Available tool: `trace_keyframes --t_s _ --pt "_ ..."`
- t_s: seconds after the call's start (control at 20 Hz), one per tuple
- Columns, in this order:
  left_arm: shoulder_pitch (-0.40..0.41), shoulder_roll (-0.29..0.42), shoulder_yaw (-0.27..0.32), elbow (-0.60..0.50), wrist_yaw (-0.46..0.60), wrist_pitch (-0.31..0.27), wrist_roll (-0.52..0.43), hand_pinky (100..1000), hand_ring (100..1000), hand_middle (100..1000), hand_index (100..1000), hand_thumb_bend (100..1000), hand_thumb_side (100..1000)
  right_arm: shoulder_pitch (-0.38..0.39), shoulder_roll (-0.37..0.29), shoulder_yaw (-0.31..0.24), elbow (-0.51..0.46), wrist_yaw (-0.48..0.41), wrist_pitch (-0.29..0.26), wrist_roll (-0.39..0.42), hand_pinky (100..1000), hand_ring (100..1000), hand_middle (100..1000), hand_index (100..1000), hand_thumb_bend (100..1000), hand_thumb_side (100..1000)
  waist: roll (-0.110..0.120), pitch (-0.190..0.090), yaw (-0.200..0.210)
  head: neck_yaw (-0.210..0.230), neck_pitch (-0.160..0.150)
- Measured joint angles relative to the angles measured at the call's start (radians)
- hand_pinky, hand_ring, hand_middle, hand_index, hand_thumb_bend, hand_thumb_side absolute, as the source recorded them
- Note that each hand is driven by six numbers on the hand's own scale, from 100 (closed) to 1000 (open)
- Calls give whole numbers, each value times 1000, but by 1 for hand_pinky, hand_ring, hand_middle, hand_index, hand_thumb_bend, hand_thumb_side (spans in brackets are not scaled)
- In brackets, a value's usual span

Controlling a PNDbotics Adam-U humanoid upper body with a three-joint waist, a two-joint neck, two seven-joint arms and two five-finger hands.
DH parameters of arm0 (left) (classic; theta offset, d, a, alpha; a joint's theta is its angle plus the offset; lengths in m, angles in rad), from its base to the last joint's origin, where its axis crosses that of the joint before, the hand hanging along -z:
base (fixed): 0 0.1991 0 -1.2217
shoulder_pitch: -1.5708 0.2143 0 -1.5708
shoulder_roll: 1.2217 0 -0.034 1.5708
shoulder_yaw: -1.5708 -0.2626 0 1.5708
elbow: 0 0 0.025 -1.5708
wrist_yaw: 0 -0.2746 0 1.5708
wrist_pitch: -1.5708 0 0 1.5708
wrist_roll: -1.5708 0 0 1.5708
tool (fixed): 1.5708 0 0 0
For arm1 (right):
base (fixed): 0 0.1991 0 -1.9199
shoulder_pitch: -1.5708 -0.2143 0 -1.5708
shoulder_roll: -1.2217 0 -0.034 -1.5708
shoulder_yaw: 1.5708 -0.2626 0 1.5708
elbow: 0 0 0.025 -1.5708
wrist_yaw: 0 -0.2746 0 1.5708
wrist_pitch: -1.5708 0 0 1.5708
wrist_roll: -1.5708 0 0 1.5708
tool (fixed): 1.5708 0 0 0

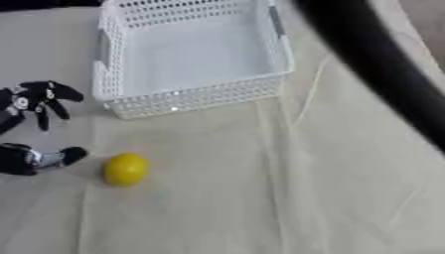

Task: Pick up objects on the table and place them in the box.

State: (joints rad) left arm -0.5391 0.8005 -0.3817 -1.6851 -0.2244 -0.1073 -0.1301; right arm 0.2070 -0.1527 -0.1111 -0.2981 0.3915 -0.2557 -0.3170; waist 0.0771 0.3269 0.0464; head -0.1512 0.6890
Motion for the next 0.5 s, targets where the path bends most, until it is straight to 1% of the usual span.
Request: trace_keyframes --t_s 0.05,0.1,0.15,0.2,0.3,0.4,0.5 --pt "-2 -1 -8 0 14 3 -3 356 591 761 823 421 625 2 0 0 1 -1 -1 -1 457 567 665 716 100 879 0 0 0 -5 4" --pt "-5 -3 -14 0 24 7 -7 357 591 761 823 424 598 4 0 0 3 -3 -2 -2 457 567 664 716 100 879 0 0 0 -7 10" --pt "-7 -7 -19 0 32 12 -12 357 592 760 823 464 569 4 0 0 4 -3 -3 -3 457 567 664 716 100 887 -1 -1 -1 -8 14" --pt "-8 -15 -23 0 35 17 -17 365 596 764 825 448 539 4 0 0 5 -3 -4 -4 457 566 664 716 100 879 -2 -2 -1 -8 19" --pt "-8 -26 -30 0 34 24 -31 368 598 764 826 455 524 4 0 0 6 -4 -5 -3 457 566 664 716 100 879 -5 -2 -2 -8 28" --pt "-8 -31 -34 1 26 27 -48 375 601 765 826 502 494 4 -1 0 6 -4 -5 -3 457 566 664 716 100 879 -5 -2 -2 -8 36" --pt "-8 -32 -38 4 13 27 -62 375 601 765 825 497 493 4 -6 0 5 -4 -6 -3 456 566 663 716 100 879 -5 -2 -2 -9 43"
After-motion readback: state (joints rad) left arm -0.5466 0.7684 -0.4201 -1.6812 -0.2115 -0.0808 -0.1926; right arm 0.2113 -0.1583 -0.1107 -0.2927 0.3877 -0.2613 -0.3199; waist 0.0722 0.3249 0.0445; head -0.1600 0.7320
